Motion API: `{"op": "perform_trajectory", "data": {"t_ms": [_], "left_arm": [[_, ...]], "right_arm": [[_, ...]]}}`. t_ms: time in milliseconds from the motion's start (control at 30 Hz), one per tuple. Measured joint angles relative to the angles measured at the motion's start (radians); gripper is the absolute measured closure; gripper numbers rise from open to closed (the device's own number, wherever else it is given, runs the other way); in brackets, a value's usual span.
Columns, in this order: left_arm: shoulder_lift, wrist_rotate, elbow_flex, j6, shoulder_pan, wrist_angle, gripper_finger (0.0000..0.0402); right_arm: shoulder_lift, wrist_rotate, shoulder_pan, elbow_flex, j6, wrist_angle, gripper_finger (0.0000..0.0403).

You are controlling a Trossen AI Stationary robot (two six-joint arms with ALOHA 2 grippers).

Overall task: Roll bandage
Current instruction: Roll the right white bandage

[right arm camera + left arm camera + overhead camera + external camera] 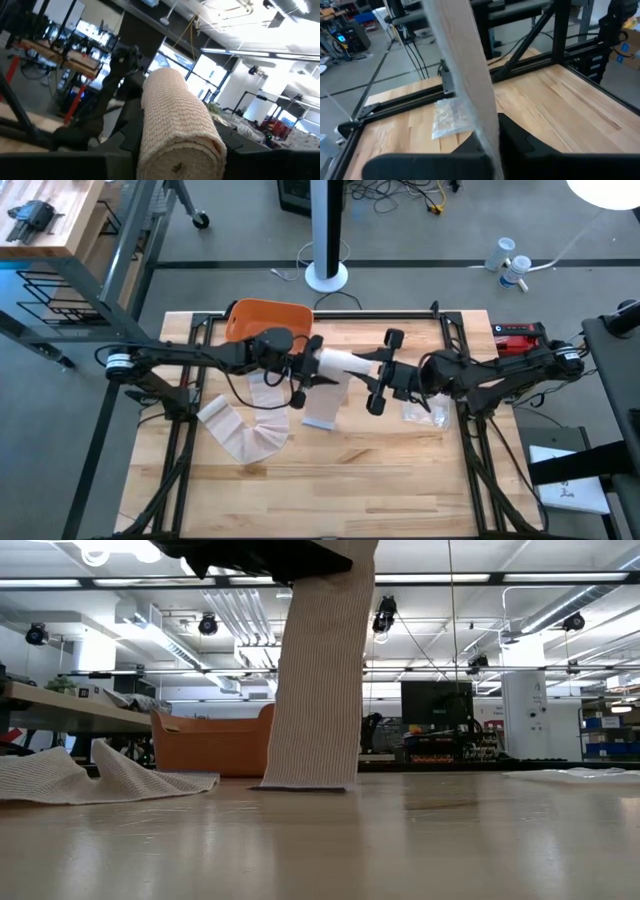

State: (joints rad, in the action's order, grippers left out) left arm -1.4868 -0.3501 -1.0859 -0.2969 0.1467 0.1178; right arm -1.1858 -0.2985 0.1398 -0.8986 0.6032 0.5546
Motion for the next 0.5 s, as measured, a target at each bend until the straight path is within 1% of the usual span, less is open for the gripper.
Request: {"op": "perform_trajectory", "data": {"t_ms": [67,167,267,500], "left_arm": [[0.007,0.000,0.002,-0.005,0.000,-0.008,0.0391],[0.015,0.000,0.002,-0.010,0.000,-0.016,0.0365],[0.015,0.000,0.003,-0.013,0.004,-0.024,0.0327],[0.021,0.000,0.013,-0.008,0.008,-0.021,0.0225]], "right_arm": [[-0.006,-0.014,0.000,0.000,0.015,-0.004,0.0272],[-0.009,-0.019,-0.002,0.000,0.018,-0.019,0.0272],[-0.017,-0.017,-0.007,0.000,0.001,-0.009,0.0272],[-0.017,-0.017,-0.038,0.010,-0.012,-0.022,0.0272]]}}
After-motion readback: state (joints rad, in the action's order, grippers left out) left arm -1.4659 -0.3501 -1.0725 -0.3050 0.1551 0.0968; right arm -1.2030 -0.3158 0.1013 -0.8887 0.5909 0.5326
